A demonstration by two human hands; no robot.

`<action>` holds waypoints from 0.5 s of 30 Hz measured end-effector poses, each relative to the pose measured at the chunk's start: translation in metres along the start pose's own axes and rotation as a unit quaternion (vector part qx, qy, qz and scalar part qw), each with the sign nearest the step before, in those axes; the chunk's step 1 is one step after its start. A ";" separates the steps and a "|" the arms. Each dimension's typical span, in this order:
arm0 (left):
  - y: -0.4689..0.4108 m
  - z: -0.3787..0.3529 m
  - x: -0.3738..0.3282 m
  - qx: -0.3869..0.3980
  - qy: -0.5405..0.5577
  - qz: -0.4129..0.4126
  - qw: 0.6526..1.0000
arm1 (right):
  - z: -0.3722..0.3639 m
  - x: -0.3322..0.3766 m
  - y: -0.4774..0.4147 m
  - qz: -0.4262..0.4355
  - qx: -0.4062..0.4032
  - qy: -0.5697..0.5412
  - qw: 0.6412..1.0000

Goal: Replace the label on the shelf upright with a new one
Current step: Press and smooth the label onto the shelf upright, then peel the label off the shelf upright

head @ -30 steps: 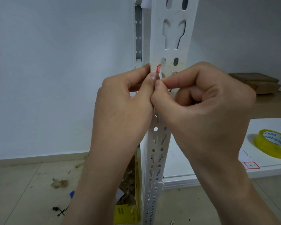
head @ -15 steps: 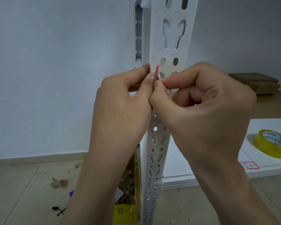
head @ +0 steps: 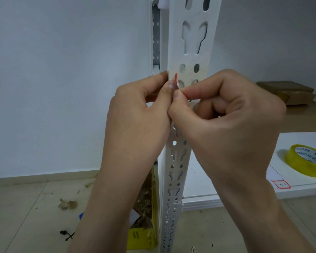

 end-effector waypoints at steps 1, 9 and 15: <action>0.000 0.000 0.000 0.000 -0.003 0.000 1.000 | 0.000 0.000 0.000 -0.001 -0.001 0.000 1.000; 0.002 -0.001 -0.007 0.009 -0.038 -0.001 0.999 | 0.000 -0.002 0.001 -0.039 0.010 -0.037 0.998; 0.001 -0.003 -0.008 0.032 -0.080 0.011 0.996 | 0.009 0.005 -0.001 -0.020 0.019 -0.063 0.998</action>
Point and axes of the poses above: each hand's wrist, its own y-axis away from the middle knuckle, its own z-axis out of the back of the hand, x = y × z, the point moved 3 cm from there along -y, towards the middle knuckle, and after that the axes turned 13 degrees about y, right-handed, at the moved point
